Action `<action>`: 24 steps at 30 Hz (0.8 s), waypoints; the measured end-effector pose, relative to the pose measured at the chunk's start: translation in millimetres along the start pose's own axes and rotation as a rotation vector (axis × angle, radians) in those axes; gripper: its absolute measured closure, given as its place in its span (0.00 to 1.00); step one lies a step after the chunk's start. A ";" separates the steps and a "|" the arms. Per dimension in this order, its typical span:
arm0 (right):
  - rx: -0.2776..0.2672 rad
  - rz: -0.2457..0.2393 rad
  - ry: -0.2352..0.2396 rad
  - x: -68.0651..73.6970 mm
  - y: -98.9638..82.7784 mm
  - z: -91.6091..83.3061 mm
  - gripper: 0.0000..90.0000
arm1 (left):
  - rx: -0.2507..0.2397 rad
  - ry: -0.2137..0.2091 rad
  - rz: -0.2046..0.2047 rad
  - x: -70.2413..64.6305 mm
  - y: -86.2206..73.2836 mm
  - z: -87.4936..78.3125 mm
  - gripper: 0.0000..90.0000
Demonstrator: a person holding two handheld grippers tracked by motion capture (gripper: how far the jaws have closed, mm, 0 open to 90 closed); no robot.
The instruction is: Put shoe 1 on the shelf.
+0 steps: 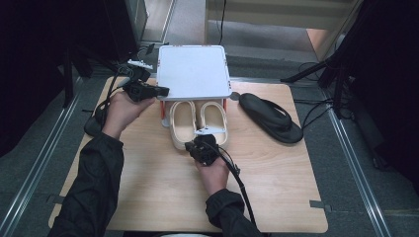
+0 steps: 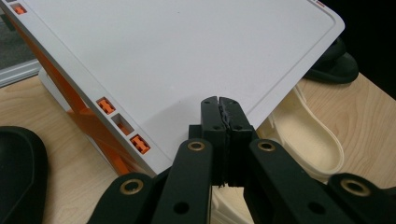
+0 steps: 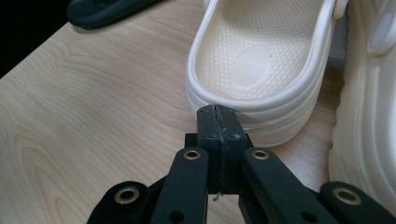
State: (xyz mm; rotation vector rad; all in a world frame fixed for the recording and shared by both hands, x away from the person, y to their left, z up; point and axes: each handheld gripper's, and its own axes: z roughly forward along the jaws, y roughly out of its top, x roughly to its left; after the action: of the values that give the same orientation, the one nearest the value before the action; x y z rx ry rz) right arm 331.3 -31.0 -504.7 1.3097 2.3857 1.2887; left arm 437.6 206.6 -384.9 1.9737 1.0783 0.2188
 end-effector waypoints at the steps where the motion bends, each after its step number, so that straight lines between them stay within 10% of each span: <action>1: 0.002 -0.003 -0.005 -0.1 1.6 2.1 1.00 | 0.001 -0.001 -0.002 0.3 0.0 -0.1 1.00; 24: -0.005 0.041 -0.053 -7.5 39.4 43.3 1.00 | 0.003 0.006 -0.012 -0.7 0.1 -0.4 1.00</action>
State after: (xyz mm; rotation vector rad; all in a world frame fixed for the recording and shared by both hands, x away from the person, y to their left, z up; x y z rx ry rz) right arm 381.3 0.4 -505.0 1.3799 2.3308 1.2534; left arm 437.0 206.3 -384.4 1.9702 1.0940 0.2169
